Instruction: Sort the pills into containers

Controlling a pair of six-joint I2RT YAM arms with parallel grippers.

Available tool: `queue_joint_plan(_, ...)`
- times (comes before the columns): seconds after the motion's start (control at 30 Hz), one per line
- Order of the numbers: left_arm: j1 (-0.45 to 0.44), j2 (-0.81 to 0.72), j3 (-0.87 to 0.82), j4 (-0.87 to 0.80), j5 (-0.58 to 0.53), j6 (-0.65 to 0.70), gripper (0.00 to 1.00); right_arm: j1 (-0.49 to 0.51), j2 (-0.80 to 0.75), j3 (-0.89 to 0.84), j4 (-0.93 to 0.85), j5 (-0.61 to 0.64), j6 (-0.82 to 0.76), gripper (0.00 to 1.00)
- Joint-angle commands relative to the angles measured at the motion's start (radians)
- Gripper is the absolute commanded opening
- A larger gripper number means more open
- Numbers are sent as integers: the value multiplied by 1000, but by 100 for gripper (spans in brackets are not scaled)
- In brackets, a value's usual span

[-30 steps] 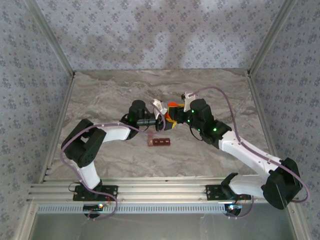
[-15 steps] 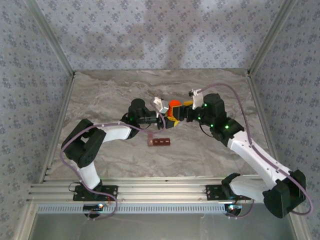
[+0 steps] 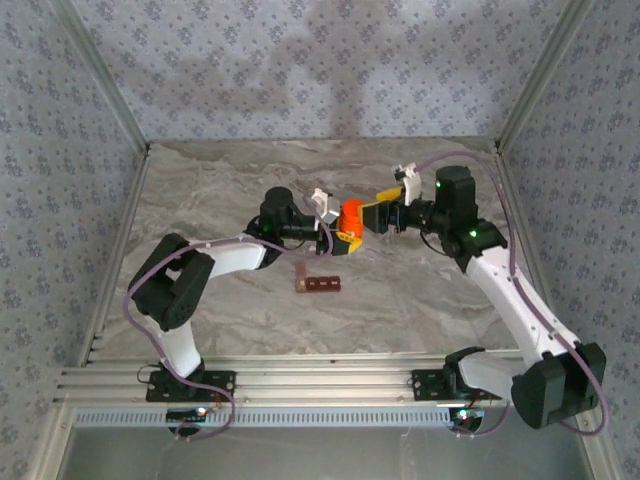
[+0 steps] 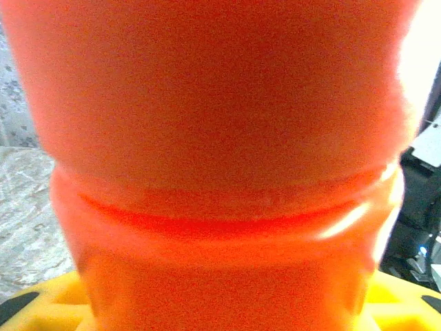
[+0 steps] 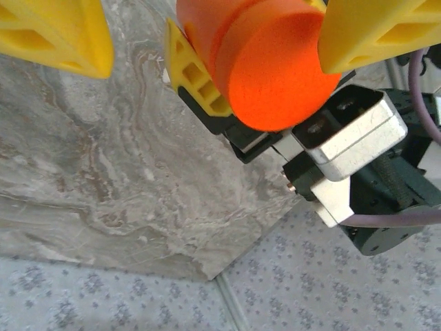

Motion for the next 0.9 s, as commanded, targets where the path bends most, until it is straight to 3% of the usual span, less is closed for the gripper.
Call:
queue_joint_plan(0.0,3,13,38,-26,73,6,0,2,28,70,-56,-138,-58,79)
queue_joint_plan(0.47,1,19,49,-41,85,10,0,55,76,78,-87,-82,-91,77)
queue_joint_plan(0.87,-1,21,54,-43,84,9,0,77,71,57,-67,-24,-75,59)
